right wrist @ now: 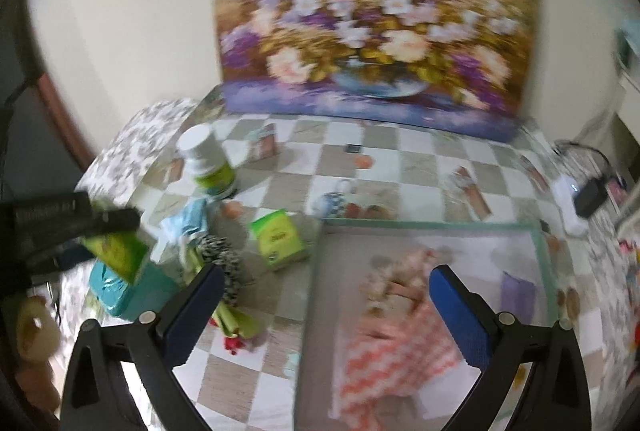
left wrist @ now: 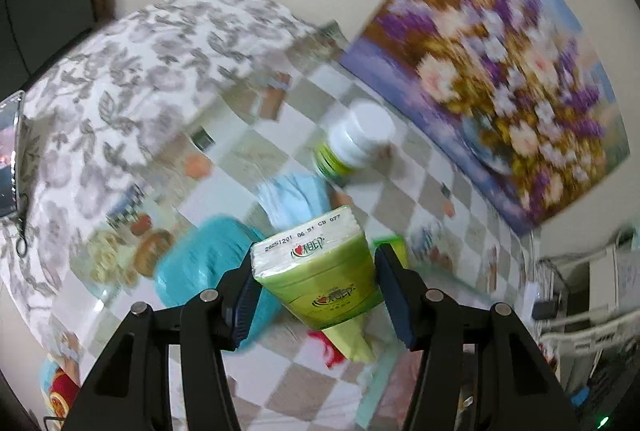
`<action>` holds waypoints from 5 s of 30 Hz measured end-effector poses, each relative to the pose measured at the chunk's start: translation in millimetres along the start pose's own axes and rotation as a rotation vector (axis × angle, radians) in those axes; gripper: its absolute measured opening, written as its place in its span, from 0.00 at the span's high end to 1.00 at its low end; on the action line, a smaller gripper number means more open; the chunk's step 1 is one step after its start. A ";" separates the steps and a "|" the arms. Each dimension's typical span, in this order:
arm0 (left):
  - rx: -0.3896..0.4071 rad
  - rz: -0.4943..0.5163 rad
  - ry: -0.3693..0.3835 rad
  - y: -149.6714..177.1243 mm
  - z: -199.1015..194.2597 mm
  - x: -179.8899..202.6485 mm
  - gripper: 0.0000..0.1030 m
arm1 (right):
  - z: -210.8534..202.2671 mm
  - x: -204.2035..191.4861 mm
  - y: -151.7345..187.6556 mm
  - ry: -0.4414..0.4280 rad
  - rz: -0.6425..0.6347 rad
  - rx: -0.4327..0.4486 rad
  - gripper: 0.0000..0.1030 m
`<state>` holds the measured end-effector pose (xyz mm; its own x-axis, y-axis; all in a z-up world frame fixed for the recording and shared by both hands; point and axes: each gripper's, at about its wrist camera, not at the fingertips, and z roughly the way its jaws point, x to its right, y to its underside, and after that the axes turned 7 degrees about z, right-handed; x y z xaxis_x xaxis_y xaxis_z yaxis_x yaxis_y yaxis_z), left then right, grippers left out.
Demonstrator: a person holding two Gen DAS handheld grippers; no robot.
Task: Organize soft objects
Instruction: 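Grasp the lime-green cloth with the right tool while the left tool holds the tissue pack, then lift the green cloth with the right tool over the tray while the left tool carries the tissue pack, then open the right tool to drop the green cloth while the left tool releases the tissue pack in the tray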
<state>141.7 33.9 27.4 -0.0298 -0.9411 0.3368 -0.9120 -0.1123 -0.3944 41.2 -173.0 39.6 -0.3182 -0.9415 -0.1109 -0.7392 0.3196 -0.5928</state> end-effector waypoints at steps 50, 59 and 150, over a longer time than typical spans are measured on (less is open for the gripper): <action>0.009 -0.213 -0.060 -9.1 -10.2 -88.8 0.44 | 67.9 -64.7 31.6 -0.458 -0.019 -0.281 0.96; 0.032 -0.194 -0.057 -9.6 -19.5 -82.6 0.44 | 42.8 -51.8 10.1 -0.619 0.100 -0.221 0.97; -0.264 0.594 -0.013 130.3 109.4 194.2 0.44 | 53.2 202.9 50.8 -0.049 0.506 -0.197 0.93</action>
<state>61.8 -198.4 -52.1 -0.5563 -0.8230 0.1147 -0.8118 0.5088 -0.2864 -29.4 -353.5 -55.5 -0.6382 -0.6674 -0.3838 -0.5996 0.7436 -0.2959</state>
